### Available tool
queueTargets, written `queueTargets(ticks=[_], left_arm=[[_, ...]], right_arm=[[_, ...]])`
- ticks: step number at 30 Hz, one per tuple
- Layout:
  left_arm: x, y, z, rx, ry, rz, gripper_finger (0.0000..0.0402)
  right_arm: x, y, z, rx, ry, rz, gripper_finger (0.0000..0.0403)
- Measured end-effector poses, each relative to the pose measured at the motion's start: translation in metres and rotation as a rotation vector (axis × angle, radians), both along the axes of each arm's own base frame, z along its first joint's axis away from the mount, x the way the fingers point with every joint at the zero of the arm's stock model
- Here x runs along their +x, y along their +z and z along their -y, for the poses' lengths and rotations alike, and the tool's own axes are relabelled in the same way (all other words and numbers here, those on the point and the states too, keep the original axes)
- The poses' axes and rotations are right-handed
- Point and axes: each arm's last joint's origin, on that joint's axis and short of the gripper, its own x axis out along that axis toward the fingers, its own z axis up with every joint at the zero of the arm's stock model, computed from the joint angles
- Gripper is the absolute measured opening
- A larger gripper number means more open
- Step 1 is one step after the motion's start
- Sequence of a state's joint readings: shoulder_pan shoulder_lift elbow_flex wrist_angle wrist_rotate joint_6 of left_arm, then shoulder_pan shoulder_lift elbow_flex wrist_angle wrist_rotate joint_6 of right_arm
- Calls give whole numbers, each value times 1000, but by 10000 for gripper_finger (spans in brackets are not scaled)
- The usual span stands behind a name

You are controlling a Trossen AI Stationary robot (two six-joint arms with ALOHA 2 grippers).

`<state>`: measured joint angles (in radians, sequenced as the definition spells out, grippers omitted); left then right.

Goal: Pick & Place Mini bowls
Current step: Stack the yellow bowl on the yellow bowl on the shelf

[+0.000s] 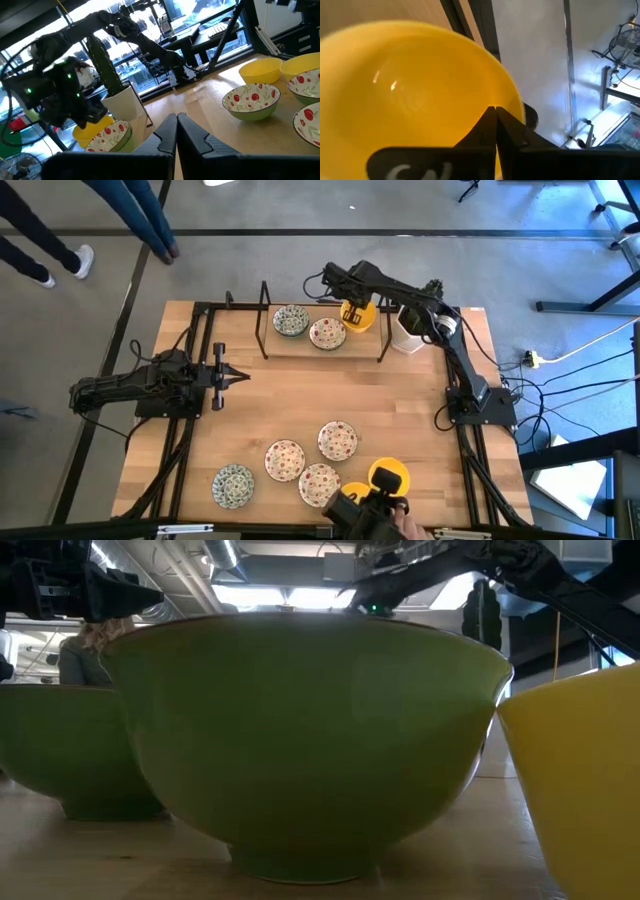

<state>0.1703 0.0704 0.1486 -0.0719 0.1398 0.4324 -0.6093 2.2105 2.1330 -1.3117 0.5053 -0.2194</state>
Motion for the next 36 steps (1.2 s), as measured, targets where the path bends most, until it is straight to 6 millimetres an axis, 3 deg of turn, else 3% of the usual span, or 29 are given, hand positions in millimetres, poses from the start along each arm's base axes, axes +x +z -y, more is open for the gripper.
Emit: queueTargets(ticks=[5, 13, 21, 26, 36], left_arm=[[0, 0, 0, 0, 0, 0, 5], [0, 0, 0, 6, 0, 0, 8], [0, 0, 0, 1, 0, 0, 4], [0, 0, 0, 0, 0, 0, 7], [0, 0, 0, 0, 0, 0, 4]], right_arm=[[0, -8, 2, 4, 18, -12, 1], [4, 11, -12, -2, 76, 29, 1], [6, 20, -18, -189, 35, -57, 0], [4, 21, -15, -205, -1, -43, 0], [-11, -5, 3, -155, -46, -76, 1]])
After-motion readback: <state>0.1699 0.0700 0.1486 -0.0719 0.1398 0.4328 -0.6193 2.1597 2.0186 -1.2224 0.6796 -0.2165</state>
